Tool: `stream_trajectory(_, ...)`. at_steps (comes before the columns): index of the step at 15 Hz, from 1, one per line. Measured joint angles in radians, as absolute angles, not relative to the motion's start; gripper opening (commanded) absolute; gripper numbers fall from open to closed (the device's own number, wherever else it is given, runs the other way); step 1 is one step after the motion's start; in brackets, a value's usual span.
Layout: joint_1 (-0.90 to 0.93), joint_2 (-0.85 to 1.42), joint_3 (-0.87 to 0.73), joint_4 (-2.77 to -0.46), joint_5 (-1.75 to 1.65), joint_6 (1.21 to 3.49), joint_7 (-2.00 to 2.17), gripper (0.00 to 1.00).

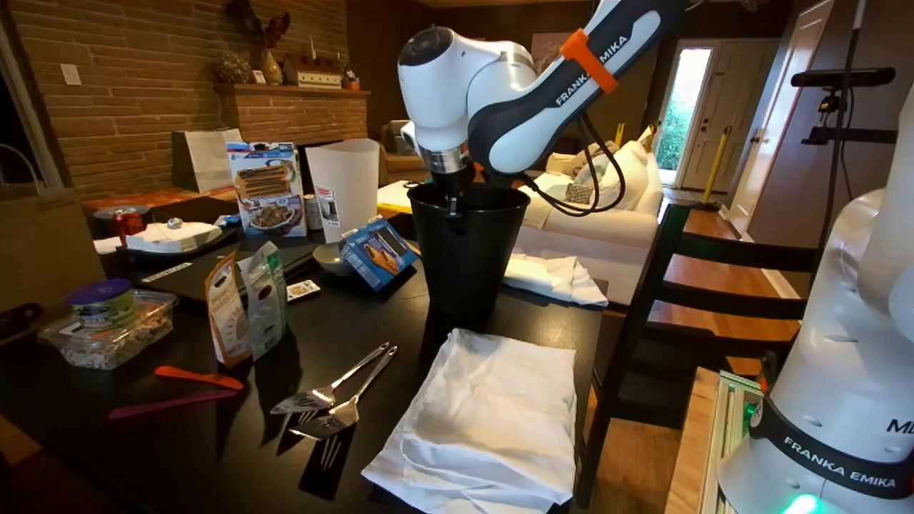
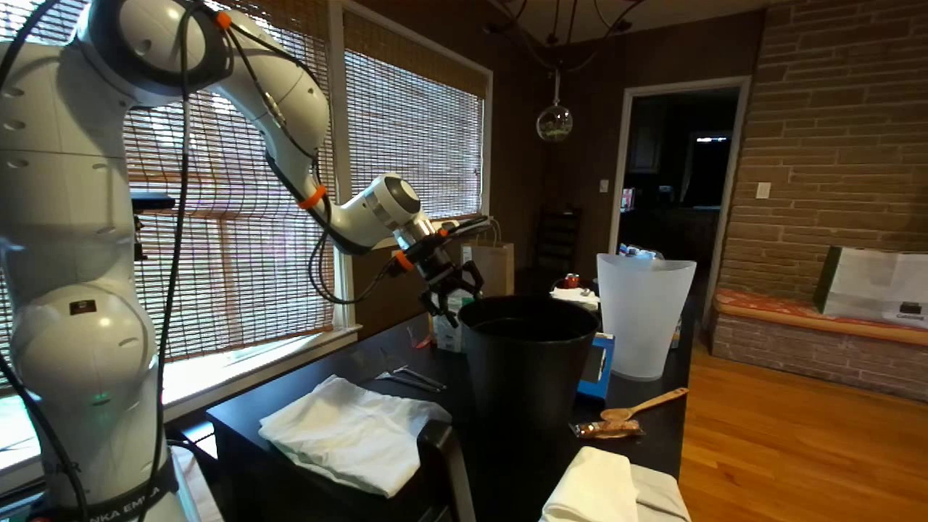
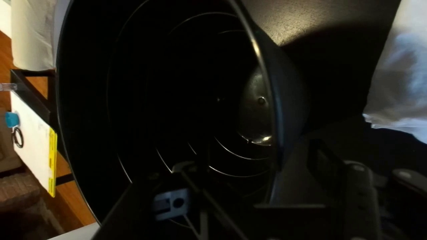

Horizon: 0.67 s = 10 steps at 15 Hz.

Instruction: Position the black bin upright

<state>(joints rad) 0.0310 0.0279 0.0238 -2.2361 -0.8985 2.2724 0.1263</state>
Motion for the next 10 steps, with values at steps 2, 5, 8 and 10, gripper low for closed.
stream_trajectory(2, 0.031, 0.028, 0.025, -2.226, -0.899, 2.266, 0.126, 1.00)
stream_trajectory(5, 0.033, 0.025, 0.028, -2.199, -0.892, 2.241, 0.123, 1.00)
stream_trajectory(8, 0.037, 0.018, 0.032, -2.156, -0.872, 2.185, 0.113, 1.00)
stream_trajectory(10, 0.039, 0.011, 0.033, -2.119, -0.838, 2.145, 0.093, 1.00)
